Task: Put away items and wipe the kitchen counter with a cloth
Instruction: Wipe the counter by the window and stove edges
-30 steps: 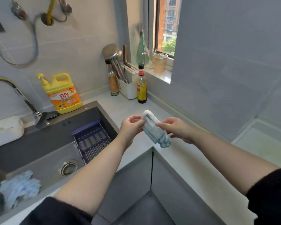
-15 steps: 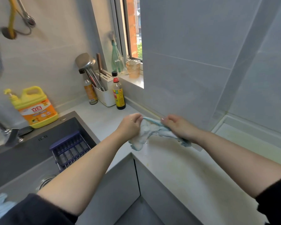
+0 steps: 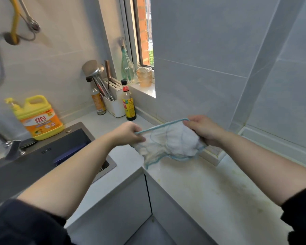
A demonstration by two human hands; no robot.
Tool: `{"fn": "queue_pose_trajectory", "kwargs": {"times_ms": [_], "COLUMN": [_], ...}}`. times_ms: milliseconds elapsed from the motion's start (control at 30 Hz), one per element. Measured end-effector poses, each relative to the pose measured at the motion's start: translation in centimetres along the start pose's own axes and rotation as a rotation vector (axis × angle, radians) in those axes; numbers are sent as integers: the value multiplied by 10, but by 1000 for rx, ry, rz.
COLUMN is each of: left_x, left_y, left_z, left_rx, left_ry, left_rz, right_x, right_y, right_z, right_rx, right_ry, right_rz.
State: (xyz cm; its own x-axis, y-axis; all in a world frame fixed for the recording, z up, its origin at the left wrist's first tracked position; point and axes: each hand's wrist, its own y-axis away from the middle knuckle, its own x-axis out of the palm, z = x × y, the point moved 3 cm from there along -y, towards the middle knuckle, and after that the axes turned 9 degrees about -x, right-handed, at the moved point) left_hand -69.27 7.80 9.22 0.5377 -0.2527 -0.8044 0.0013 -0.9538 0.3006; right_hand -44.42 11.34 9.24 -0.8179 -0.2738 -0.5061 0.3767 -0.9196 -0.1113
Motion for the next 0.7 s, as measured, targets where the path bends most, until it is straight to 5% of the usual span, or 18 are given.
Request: {"fn": "queue_pose_trajectory", "kwargs": {"times_ms": [100, 200, 267, 400, 500, 600, 700], "left_x": [-8, 8, 17, 14, 12, 15, 21], "left_y": [4, -3, -11, -17, -11, 0, 18], "left_z": [28, 46, 55, 63, 55, 25, -8], "left_rx": [-51, -180, -272, -206, -253, -154, 59], "left_ry": [747, 969, 907, 236, 435, 779, 562], "left_rz": [60, -18, -172, -499, -532, -217, 197], "right_x": [-9, -6, 2, 15, 36, 58, 69], "right_y": [4, 3, 1, -11, -17, -17, -17], "right_z": [-11, -24, -25, -28, -24, -11, 2], "right_rx": [112, 168, 206, 283, 410, 476, 501], "right_ry": [439, 151, 51, 264, 20, -352, -669], "right_rz": [352, 456, 446, 220, 60, 59, 237]}}
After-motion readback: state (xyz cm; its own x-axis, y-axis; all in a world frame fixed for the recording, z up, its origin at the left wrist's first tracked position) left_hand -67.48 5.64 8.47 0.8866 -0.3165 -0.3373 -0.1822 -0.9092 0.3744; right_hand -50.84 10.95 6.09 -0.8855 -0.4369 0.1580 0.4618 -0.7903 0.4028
